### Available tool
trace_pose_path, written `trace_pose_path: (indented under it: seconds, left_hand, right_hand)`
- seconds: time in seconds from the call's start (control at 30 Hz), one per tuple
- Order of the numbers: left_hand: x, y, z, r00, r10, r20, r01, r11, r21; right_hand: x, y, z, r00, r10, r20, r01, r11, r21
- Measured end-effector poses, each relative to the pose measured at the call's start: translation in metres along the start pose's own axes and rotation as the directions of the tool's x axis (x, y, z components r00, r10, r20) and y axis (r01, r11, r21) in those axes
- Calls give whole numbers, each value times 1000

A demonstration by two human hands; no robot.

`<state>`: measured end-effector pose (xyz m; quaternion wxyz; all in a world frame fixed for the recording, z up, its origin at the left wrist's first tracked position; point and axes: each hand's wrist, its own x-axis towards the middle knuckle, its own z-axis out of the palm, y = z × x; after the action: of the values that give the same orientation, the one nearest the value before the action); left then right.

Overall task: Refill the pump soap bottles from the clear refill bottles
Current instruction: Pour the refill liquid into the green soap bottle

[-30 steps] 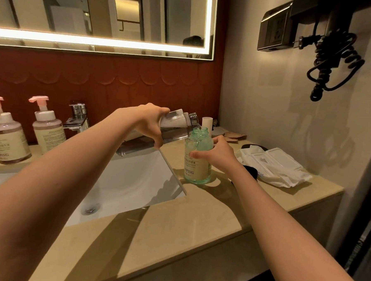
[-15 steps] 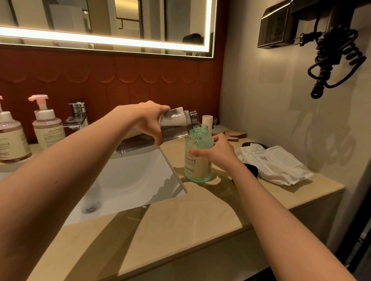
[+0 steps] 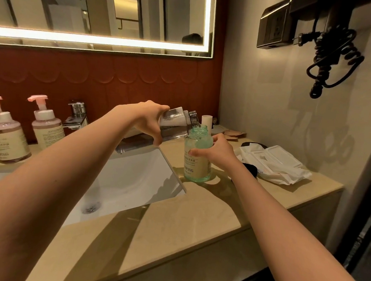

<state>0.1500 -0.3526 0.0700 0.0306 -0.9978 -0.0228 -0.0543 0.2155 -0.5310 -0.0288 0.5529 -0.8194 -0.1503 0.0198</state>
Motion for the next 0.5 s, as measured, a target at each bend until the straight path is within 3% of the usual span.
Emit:
trace_pose_path:
  seconds: [0.5]
  left_hand:
    - [2, 0, -1, 1000, 12, 4, -12, 1000, 10]
  right_hand:
    - [0, 0, 1, 1000, 5, -1, -5, 1000, -13]
